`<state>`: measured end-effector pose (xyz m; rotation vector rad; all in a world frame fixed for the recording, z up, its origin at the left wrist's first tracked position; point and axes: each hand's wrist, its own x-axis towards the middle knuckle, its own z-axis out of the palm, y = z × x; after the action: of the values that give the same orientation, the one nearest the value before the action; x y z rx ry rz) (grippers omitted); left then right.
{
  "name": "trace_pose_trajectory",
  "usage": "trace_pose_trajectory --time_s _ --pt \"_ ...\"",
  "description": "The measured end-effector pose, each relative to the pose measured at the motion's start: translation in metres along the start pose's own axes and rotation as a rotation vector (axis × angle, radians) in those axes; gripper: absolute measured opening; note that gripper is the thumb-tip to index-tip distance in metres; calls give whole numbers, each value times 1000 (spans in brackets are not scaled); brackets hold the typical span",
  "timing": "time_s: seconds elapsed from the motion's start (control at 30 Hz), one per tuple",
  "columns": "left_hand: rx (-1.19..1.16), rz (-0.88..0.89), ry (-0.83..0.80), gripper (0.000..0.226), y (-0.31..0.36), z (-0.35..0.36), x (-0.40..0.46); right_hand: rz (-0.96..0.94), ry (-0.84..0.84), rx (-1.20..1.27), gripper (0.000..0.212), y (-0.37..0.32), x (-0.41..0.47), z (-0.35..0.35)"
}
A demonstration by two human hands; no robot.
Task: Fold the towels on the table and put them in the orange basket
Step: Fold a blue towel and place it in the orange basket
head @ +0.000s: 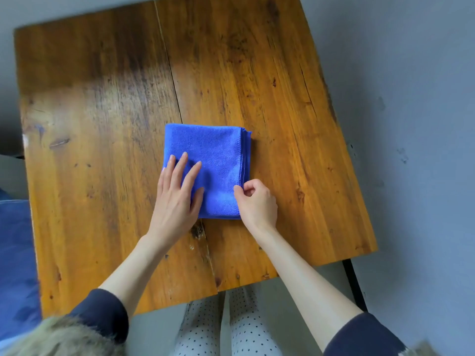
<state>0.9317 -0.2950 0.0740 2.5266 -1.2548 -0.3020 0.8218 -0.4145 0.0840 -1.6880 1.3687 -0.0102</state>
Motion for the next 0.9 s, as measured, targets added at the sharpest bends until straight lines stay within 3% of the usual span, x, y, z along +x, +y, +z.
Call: trace_pose_trajectory --time_s 0.2,0.4,0.47,0.53,0.6,0.73,0.9 --pt "225 84 -151 54 3 13 -1 -12 71 133 7 6 -7 -1" --pt "237 85 -182 57 6 17 -1 59 44 174 8 5 -2 -2" --pt "205 99 -155 55 7 14 1 -83 146 61 24 2 -1 -2" --pt "171 125 -99 51 5 9 6 -397 284 -156 36 -2 1 0" --pt "158 153 -52 49 1 6 18 -617 285 -377 44 -6 9 7" --pt "188 198 -50 52 -16 4 50 -649 117 -644 56 -7 42 17" --pt "200 222 -19 56 -33 15 65 -662 117 -652 60 4 67 19"
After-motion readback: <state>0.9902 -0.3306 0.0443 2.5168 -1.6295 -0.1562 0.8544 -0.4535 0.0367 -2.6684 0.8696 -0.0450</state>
